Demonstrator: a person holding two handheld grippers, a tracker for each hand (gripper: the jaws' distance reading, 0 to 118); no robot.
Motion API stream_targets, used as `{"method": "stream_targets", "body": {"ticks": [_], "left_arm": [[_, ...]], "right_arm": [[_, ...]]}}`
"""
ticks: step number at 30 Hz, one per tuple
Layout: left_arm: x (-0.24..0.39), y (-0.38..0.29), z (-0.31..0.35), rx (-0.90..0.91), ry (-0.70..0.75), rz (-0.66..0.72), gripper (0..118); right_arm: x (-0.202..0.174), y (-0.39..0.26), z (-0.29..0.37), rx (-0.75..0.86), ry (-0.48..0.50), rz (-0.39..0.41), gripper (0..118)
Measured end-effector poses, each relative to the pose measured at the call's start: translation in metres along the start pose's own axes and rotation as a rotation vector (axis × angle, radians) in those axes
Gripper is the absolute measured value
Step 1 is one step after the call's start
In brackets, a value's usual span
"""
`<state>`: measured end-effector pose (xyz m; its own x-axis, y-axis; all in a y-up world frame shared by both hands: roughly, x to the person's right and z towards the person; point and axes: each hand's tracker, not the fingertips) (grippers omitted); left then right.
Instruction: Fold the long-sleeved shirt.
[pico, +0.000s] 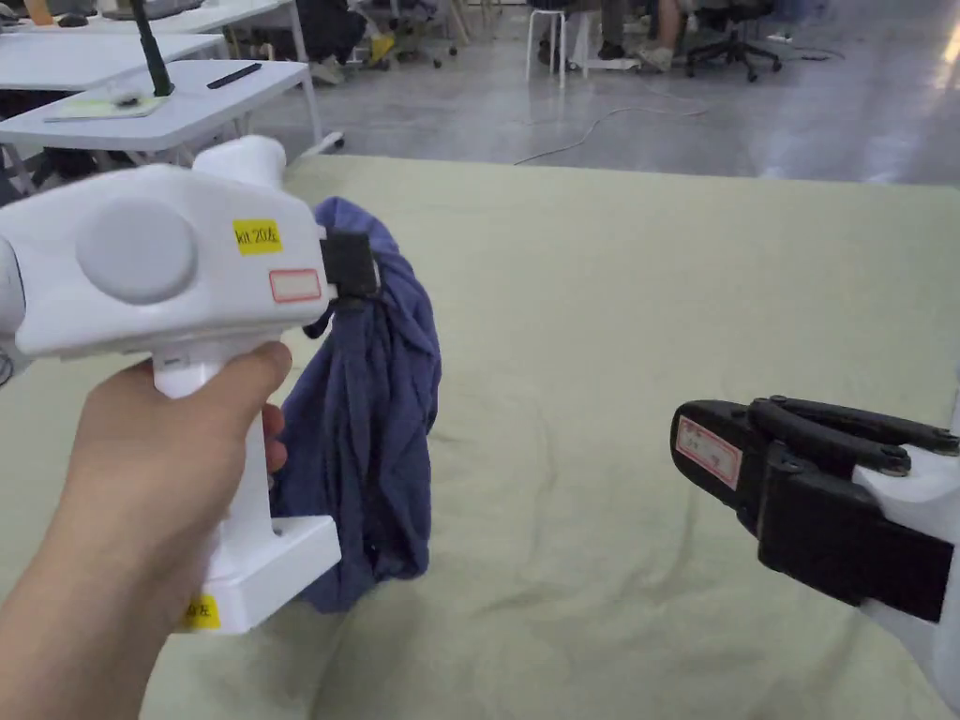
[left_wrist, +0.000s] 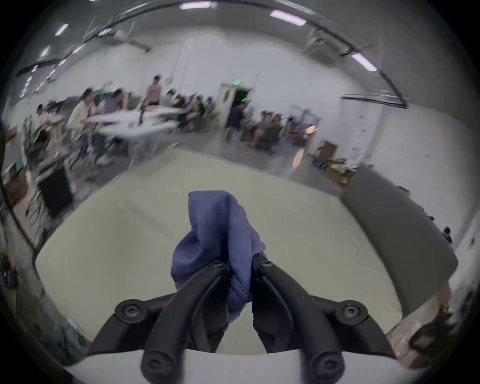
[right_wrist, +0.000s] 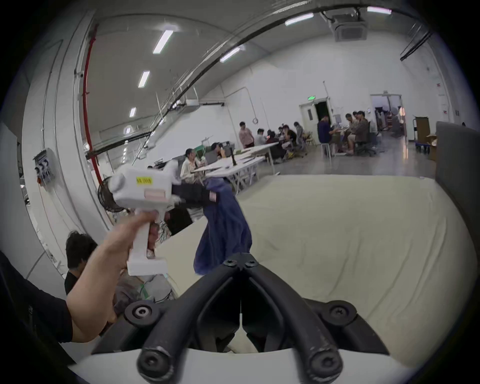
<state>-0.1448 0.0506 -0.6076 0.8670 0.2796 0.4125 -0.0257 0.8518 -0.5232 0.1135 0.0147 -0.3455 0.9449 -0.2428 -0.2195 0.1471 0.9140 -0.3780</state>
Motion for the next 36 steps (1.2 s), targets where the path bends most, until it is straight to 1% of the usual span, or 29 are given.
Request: {"method": "stream_targets", "body": {"ticks": [2,5,7,9,12,14,16,17,20,22,24,26,27,29,30,31,32,34,36], "left_arm": [[0.044,0.023,0.012,0.050,-0.074,-0.049,12],[0.109,0.034,0.011,0.082,-0.136,-0.124,12],[0.143,0.027,-0.004,0.083,-0.168,-0.139,12],[0.174,0.002,-0.026,0.023,-0.211,-0.150,11],[0.216,-0.062,-0.079,-0.158,-0.282,-0.123,12],[0.241,-0.118,-0.121,-0.295,-0.304,-0.110,11],[0.268,-0.180,-0.166,-0.428,-0.293,-0.115,8],[0.278,-0.212,-0.186,-0.495,-0.273,-0.141,8],[0.300,-0.304,-0.231,-0.709,-0.196,-0.183,7],[0.304,-0.351,-0.247,-0.819,-0.173,-0.197,7],[0.304,-0.374,-0.252,-0.858,-0.177,-0.193,6],[0.311,-0.368,-0.244,-0.798,-0.187,-0.183,7],[0.308,-0.356,-0.249,-0.800,-0.191,-0.174,11],[0.304,-0.336,-0.239,-0.799,-0.316,-0.073,74],[0.303,-0.321,-0.228,-0.786,-0.375,-0.027,102],[0.295,-0.297,-0.219,-0.712,-0.433,-0.015,118],[0.288,-0.276,-0.198,-0.618,-0.471,-0.027,118],[0.264,-0.240,-0.154,-0.452,-0.491,-0.030,118],[0.226,-0.213,-0.128,-0.363,-0.495,-0.025,118]], "right_arm": [[0.004,0.008,0.026,0.042,-0.048,0.020,0],[0.013,0.017,0.062,0.094,-0.113,0.029,0],[0.022,0.020,0.082,0.120,-0.157,0.029,0],[0.031,0.018,0.098,0.133,-0.198,0.034,0],[0.049,0.008,0.111,0.138,-0.258,0.014,0],[0.065,-0.003,0.114,0.117,-0.278,-0.031,0],[0.077,-0.019,0.117,0.092,-0.292,-0.087,0],[0.083,-0.027,0.119,0.075,-0.299,-0.106,0],[0.099,-0.049,0.123,0.014,-0.344,-0.139,0],[0.108,-0.060,0.126,-0.017,-0.361,-0.154,0],[0.115,-0.067,0.131,-0.034,-0.379,-0.171,0],[0.121,-0.071,0.132,-0.044,-0.391,-0.182,0],[0.123,-0.073,0.133,-0.045,-0.391,-0.188,0],[0.127,-0.074,0.132,-0.039,-0.383,-0.212,0],[0.127,-0.073,0.130,-0.034,-0.376,-0.224,0],[0.127,-0.072,0.129,-0.025,-0.366,-0.238,0],[0.128,-0.071,0.128,-0.012,-0.356,-0.253,0],[0.128,-0.070,0.124,0.009,-0.333,-0.284,0],[0.129,-0.072,0.117,0.014,-0.314,-0.318,0]]}}
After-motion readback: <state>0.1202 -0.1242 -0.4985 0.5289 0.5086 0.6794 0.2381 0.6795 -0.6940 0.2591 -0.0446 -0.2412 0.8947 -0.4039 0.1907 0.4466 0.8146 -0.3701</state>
